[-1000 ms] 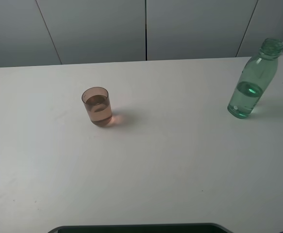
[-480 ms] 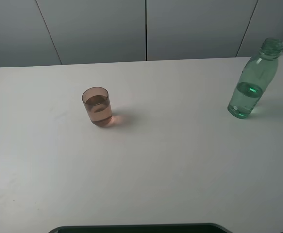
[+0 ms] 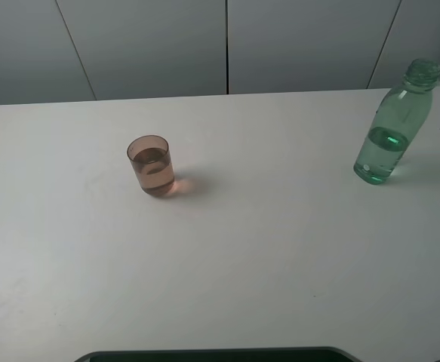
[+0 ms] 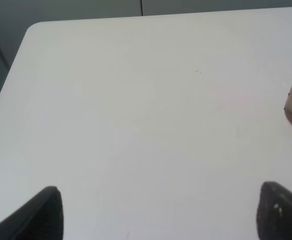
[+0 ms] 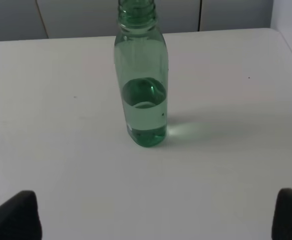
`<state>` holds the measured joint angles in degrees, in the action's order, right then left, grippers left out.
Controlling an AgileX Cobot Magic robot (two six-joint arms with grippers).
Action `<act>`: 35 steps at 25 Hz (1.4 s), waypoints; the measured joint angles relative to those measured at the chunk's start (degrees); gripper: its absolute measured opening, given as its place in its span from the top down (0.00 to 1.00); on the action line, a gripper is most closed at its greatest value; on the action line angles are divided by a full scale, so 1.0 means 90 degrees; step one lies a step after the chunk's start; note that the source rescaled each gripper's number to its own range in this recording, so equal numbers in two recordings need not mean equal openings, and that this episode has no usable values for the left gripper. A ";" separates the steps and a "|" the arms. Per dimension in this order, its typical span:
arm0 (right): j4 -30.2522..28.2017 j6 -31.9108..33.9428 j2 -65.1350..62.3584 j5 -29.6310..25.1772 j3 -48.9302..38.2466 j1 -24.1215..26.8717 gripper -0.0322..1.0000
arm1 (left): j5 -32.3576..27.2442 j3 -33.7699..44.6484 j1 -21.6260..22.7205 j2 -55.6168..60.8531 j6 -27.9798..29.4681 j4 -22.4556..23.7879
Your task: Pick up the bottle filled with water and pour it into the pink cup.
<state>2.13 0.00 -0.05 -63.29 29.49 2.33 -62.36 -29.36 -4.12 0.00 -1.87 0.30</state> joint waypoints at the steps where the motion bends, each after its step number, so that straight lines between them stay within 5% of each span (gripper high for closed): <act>1: 0.0014 -0.0034 0.0000 0.0013 0.0000 0.0000 0.00 | 0.0000 0.0000 0.0000 0.0000 0.0000 0.0000; 35: 0.0014 -0.0043 0.0000 0.0013 0.0000 0.0000 0.00 | 0.0000 0.0000 0.0000 0.0000 0.0000 0.0000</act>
<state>2.26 -0.39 -0.05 -63.17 29.49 2.33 -62.36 -29.36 -4.12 0.00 -1.87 0.30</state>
